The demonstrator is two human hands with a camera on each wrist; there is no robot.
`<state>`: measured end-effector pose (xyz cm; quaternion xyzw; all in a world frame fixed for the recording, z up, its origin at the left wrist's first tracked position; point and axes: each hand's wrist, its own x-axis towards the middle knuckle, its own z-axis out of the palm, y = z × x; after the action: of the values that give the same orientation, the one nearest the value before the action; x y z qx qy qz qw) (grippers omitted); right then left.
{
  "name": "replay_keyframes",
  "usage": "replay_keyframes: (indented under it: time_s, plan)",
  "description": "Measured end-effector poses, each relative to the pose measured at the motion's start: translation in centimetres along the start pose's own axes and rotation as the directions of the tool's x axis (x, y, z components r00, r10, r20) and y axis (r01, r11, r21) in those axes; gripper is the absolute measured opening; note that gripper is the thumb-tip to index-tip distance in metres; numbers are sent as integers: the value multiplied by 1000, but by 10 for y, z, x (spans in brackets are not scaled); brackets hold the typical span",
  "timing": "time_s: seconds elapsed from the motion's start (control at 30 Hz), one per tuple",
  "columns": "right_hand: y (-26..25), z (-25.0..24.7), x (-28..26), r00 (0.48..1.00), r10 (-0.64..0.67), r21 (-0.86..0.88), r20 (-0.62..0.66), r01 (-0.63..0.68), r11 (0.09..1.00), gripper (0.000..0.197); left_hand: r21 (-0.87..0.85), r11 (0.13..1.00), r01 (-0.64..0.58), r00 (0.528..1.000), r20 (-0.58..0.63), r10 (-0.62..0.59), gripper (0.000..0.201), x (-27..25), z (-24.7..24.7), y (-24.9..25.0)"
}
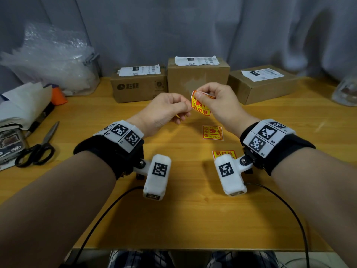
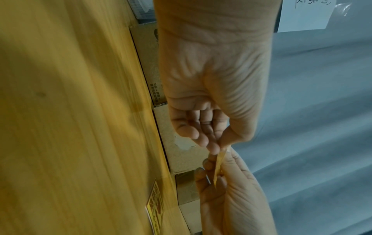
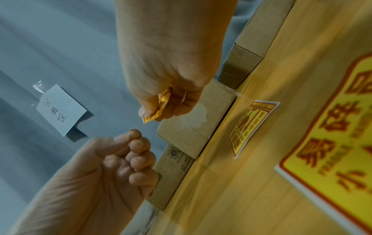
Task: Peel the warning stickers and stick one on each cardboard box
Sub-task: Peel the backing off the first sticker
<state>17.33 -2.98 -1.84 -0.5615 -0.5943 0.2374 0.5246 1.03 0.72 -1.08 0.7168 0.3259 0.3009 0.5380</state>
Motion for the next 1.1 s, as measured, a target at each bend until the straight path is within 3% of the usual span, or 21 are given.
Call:
replay_keyframes:
  time_s: [0.07, 0.13, 0.2, 0.3, 0.43, 1.1]
  plan:
    - [5, 2, 1, 1000, 11, -16, -8, -11, 1000, 22, -11, 1000, -9, 1000, -14, 9, 18, 0, 1, 1]
    - [12, 3, 3, 996, -40, -194, -74, 25, 981, 34, -6, 1000, -19, 999, -47, 19, 17, 1, 1, 2]
    - [11, 2, 3, 991, -99, -267, -95, 70, 961, 25, 5, 1000, -29, 996, -88, 30, 17, 2, 1, 2]
    - [3, 0, -1, 998, -53, -39, 42, 54, 998, 8, 34, 999, -36, 991, -130, 40, 15, 3, 1, 1]
    - [-1, -1, -3, 988, -26, 19, 150, 23, 1000, 6, 69, 997, -42, 990, -133, 50, 15, 3, 1, 0]
    - [-7, 0, -6, 990, 8, 72, 142, -19, 997, 10, 111, 991, -72, 989, -120, 85, 16, 4, 4, 0]
